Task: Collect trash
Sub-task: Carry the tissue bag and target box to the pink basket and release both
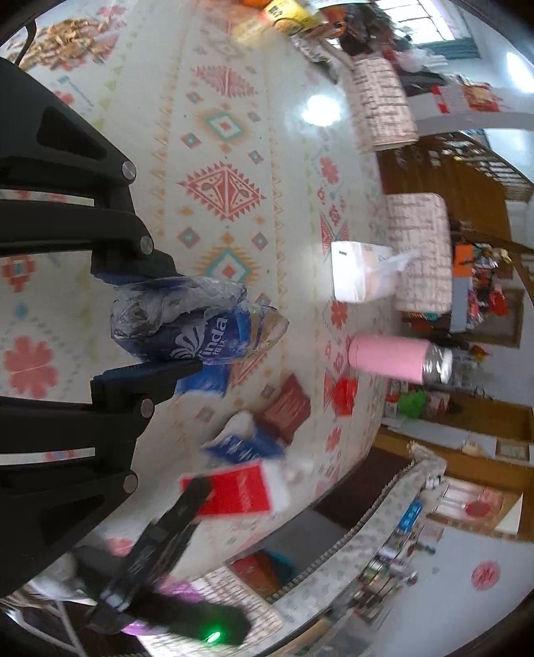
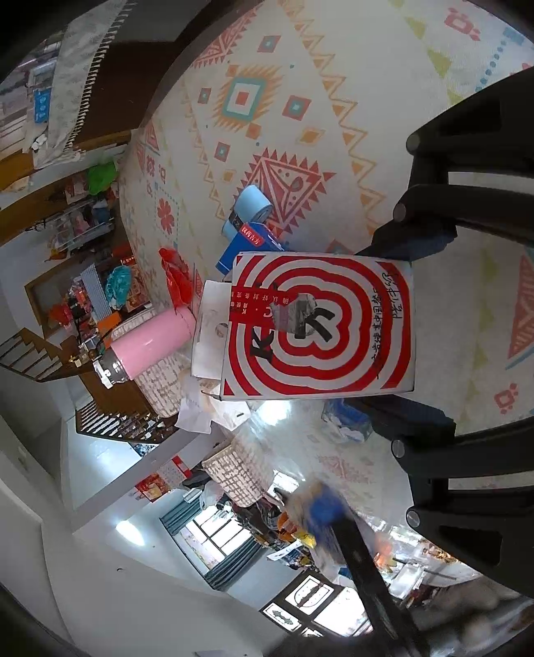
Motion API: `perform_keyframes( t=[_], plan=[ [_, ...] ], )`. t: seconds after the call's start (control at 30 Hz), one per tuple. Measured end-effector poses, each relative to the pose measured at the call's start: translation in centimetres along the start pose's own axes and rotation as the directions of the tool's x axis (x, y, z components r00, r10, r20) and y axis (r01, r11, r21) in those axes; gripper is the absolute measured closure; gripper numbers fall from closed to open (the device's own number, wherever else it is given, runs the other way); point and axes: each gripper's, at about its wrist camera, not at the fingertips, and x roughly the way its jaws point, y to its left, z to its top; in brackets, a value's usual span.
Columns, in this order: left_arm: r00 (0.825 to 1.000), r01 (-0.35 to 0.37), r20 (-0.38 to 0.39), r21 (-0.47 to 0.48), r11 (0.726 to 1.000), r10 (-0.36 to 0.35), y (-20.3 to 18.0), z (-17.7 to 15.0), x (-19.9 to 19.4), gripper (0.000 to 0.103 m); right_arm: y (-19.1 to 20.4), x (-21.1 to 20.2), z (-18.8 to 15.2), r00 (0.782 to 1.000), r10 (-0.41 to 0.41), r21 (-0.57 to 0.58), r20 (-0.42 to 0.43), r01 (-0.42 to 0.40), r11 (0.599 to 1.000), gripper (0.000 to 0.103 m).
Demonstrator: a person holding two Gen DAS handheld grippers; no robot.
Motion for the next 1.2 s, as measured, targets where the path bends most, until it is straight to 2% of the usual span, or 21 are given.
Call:
perform_keyframes(
  t=[0.13, 0.33, 0.53, 0.63, 0.93, 1.2],
  plan=[
    [1.000, 0.007, 0.017, 0.056, 0.998, -0.008, -1.9, -1.4, -2.7, 0.073, 0.9, -0.9, 0.1, 0.999, -0.046, -0.019, 0.014, 0.046, 0.999, 0.041],
    [0.996, -0.043, 0.086, 0.148, 0.988, 0.030, -4.9, -3.1, -5.6, 0.073, 1.2, -6.6, -1.0, 0.999, -0.017, -0.036, 0.038, 0.019, 0.999, 0.041],
    [0.992, -0.068, 0.119, 0.232, 0.970, 0.041, -8.4, -4.5, -6.2, 0.073, -1.2, -12.3, -3.6, 0.997, -0.042, -0.021, 0.067, 0.044, 0.999, 0.041],
    [0.993, -0.065, 0.115, 0.267, 0.962, 0.035, -10.1, -5.0, -5.9, 0.073, -3.1, -15.0, -5.1, 0.992, -0.090, -0.002, 0.087, 0.090, 0.996, 0.041],
    [0.996, -0.027, 0.085, 0.345, 0.938, -0.002, -15.5, -5.4, -4.6, 0.073, -9.0, -21.0, -6.8, 0.969, -0.203, 0.084, 0.140, 0.193, 0.978, 0.041],
    [0.995, 0.093, 0.003, 0.408, 0.908, -0.104, -22.6, -5.2, -2.8, 0.073, -15.2, -26.8, -7.4, 0.930, -0.317, 0.160, 0.184, 0.290, 0.944, 0.041]
  ],
)
